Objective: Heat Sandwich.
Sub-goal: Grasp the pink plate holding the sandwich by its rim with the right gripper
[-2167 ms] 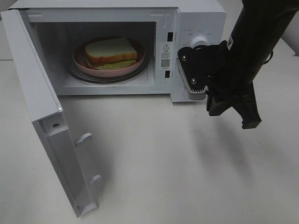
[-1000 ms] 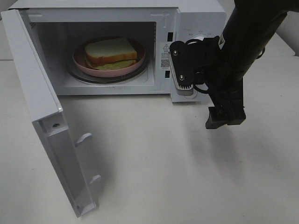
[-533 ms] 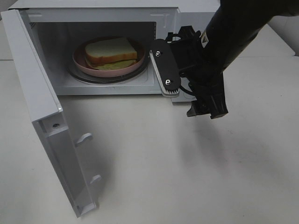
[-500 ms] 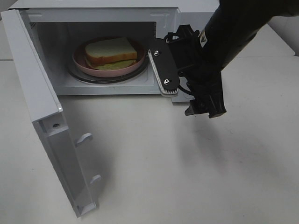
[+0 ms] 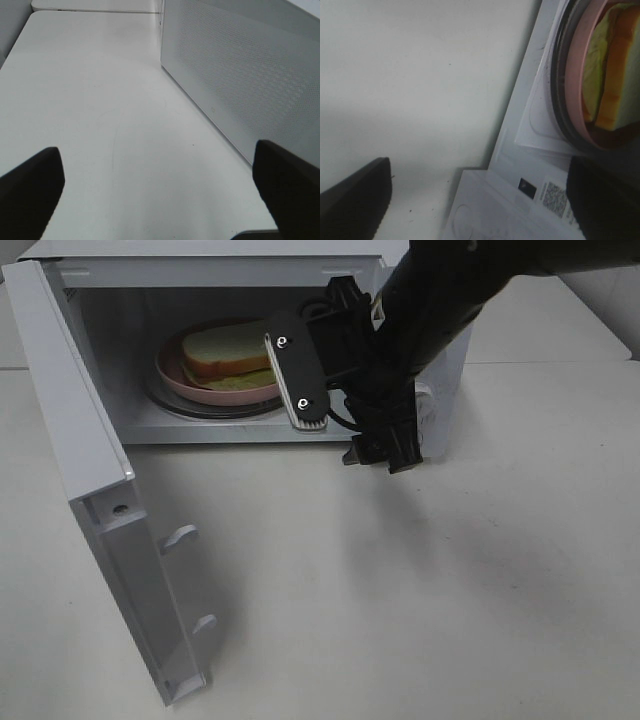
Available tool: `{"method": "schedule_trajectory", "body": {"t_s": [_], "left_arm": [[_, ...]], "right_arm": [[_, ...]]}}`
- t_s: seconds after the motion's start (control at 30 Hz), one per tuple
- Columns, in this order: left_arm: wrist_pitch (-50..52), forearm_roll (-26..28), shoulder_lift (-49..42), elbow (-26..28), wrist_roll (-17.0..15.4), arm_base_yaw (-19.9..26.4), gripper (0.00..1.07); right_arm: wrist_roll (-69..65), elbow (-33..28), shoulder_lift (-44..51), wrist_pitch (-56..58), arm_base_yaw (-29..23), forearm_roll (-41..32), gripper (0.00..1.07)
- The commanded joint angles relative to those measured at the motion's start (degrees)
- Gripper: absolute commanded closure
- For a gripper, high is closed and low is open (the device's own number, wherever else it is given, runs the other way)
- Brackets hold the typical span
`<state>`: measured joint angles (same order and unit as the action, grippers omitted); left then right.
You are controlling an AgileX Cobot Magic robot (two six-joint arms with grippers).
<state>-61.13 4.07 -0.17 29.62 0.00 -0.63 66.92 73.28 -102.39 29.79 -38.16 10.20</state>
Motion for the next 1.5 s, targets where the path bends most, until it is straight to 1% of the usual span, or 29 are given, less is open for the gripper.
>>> {"method": "schedule_trajectory", "body": {"t_s": [0.03, 0.07, 0.17, 0.57, 0.67, 0.73, 0.8, 0.83, 0.97, 1.0, 1.1, 1.17, 1.2, 1.3, 1.33, 1.47, 1.5], "left_arm": [[0.06, -0.11, -0.46, -0.06, 0.00, 0.06, 0.09], [0.06, -0.11, -0.46, -0.06, 0.00, 0.06, 0.09], [0.06, -0.11, -0.46, -0.06, 0.00, 0.06, 0.09], [0.06, -0.11, -0.46, -0.06, 0.00, 0.06, 0.09], [0.06, -0.11, -0.46, -0.06, 0.00, 0.06, 0.09], [0.06, -0.11, -0.46, -0.06, 0.00, 0.06, 0.09], [0.06, -0.11, -0.46, -0.06, 0.00, 0.06, 0.09], [0.06, -0.11, -0.46, -0.06, 0.00, 0.06, 0.09], [0.06, -0.11, -0.46, -0.06, 0.00, 0.06, 0.09], [0.06, -0.11, -0.46, -0.06, 0.00, 0.06, 0.09], [0.06, -0.11, -0.46, -0.06, 0.00, 0.06, 0.09], [0.06, -0.11, -0.46, -0.06, 0.00, 0.06, 0.09], [0.06, -0.11, -0.46, -0.06, 0.00, 0.06, 0.09], [0.06, -0.11, -0.46, -0.06, 0.00, 0.06, 0.09], [0.06, -0.11, -0.46, -0.06, 0.00, 0.06, 0.09], [0.06, -0.69, -0.46, -0.06, 0.00, 0.06, 0.09], [0.06, -0.69, -0.46, -0.06, 0.00, 0.06, 0.09]], "right_arm": [[0.40, 2.52, -2.41, -0.40, -0.80, -0.29, 0.18], [0.40, 2.52, -2.41, -0.40, -0.80, -0.29, 0.18], [0.40, 4.93, -4.81, -1.49, -0.80, -0.34, 0.19], [0.34, 9.74, -10.49, -2.92, -0.80, -0.34, 0.21], [0.34, 12.83, -13.41, -2.92, -0.80, -0.34, 0.21], [0.29, 13.58, -14.27, -2.92, -0.80, -0.34, 0.21], [-0.11, 16.33, -16.50, -2.86, -0.80, -0.34, 0.22], [-0.11, 16.33, -16.50, -2.86, -0.80, -0.34, 0.22], [-1.43, 20.97, -20.68, -2.75, -0.80, -0.63, 0.23], [-1.43, 20.97, -20.68, -2.75, -0.80, -0.63, 0.23], [-1.83, 24.12, -23.78, -2.75, -0.80, -0.92, 0.24], [-1.83, 24.81, -24.58, -2.75, -0.80, -0.92, 0.24], [-1.83, 26.59, -26.18, -2.64, -0.80, -0.92, 0.24], [-1.89, 29.05, -27.96, -2.64, -0.80, -0.80, 0.25], [-1.89, 29.05, -27.96, -2.64, -0.80, -0.80, 0.25], [-2.23, 33.58, -30.83, -1.95, -0.69, 0.34, 0.26], [-2.23, 33.58, -30.83, -1.95, -0.69, 0.34, 0.26]]}}
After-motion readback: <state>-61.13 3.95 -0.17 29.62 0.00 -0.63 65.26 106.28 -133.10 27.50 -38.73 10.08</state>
